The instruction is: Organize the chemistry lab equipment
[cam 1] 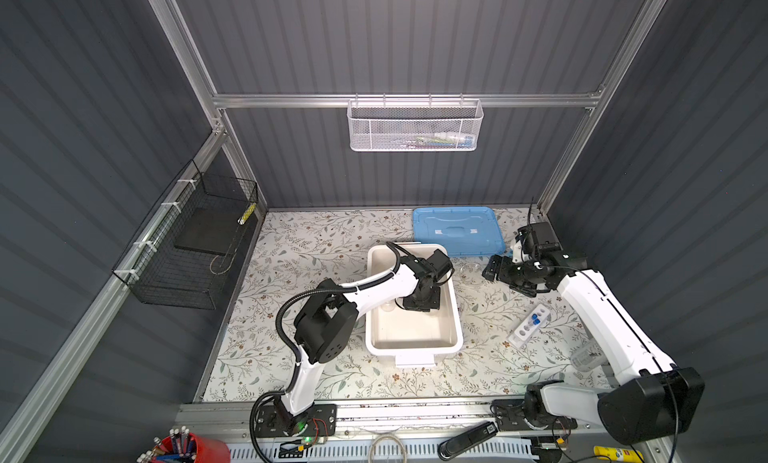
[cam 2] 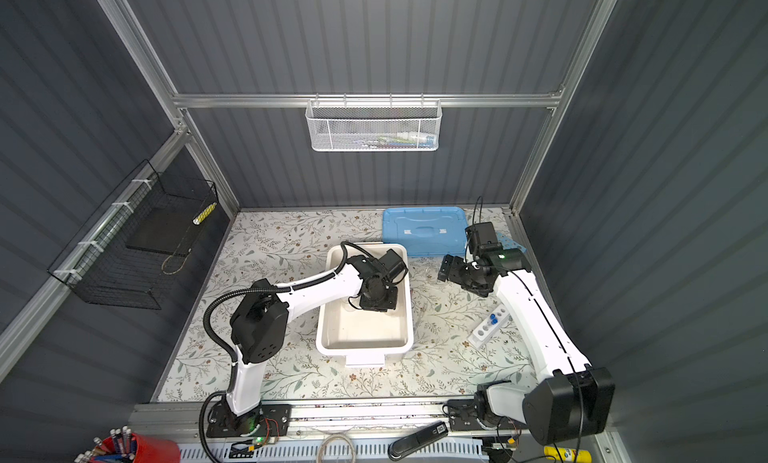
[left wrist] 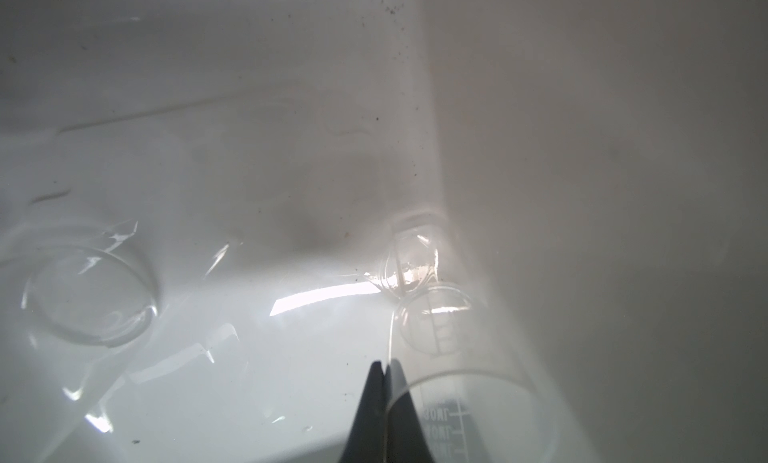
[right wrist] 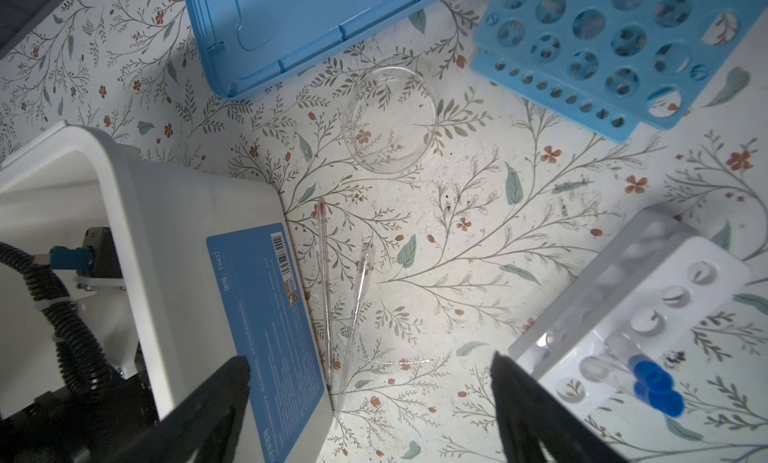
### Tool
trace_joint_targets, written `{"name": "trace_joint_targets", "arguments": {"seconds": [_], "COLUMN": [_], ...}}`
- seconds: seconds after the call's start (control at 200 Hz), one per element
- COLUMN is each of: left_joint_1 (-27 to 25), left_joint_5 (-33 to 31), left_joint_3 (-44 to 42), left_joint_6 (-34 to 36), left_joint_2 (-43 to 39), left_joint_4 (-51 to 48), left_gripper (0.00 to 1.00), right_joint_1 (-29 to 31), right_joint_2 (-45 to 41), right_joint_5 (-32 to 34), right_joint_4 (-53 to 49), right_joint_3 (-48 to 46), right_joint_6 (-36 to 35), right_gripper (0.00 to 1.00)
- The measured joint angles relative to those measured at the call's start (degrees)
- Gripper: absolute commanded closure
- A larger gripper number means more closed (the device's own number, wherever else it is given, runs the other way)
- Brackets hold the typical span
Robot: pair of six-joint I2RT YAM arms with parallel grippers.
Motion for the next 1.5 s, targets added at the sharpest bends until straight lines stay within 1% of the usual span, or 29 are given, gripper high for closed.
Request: {"name": "trace_joint_targets", "arguments": {"seconds": [0.455,0.64,0.856,1.021,1.391,1.501], "left_joint_1": [0.0,0.0,0.0,0.0,0.0,0.0], "left_joint_5": [0.0,0.0,-0.2,-0.7,-2.6,-2.8], "left_joint_3": [0.3,1.1,1.1,1.2,1.2,1.2], "left_joint_6": [-0.1,-0.2,-0.1,-0.1,-0.2,-0.2], "left_joint_2": [1.4,1.8,2.0,2.0,2.0,1.7], "left_joint_4": [-0.1,0.0,-0.1,-0.3,-0.7,-0.7], "left_gripper": [0.87,0.78,0.7,0.59,0.46,0.4], "right_joint_1": [0.0,0.0,0.0,0.0,0.0,0.0], "right_joint_2": [1.4,1.5,2.3,3.3,4.8,5.2], "right_joint_5": [0.1,0.2,0.2,0.2,0.2,0.2], "right_joint_4": [0.8,1.2,1.5,1.9,2.9,2.9], "right_joint_3": [-2.6,-2.7,-3.1,-3.1,-3.4,-3.4], "right_joint_6": [-0.2,-0.3,-0.4,-0.5,-0.7,-0.7], "right_gripper": [0.08,0.08,0.08,0.08,0.09,0.08]}}
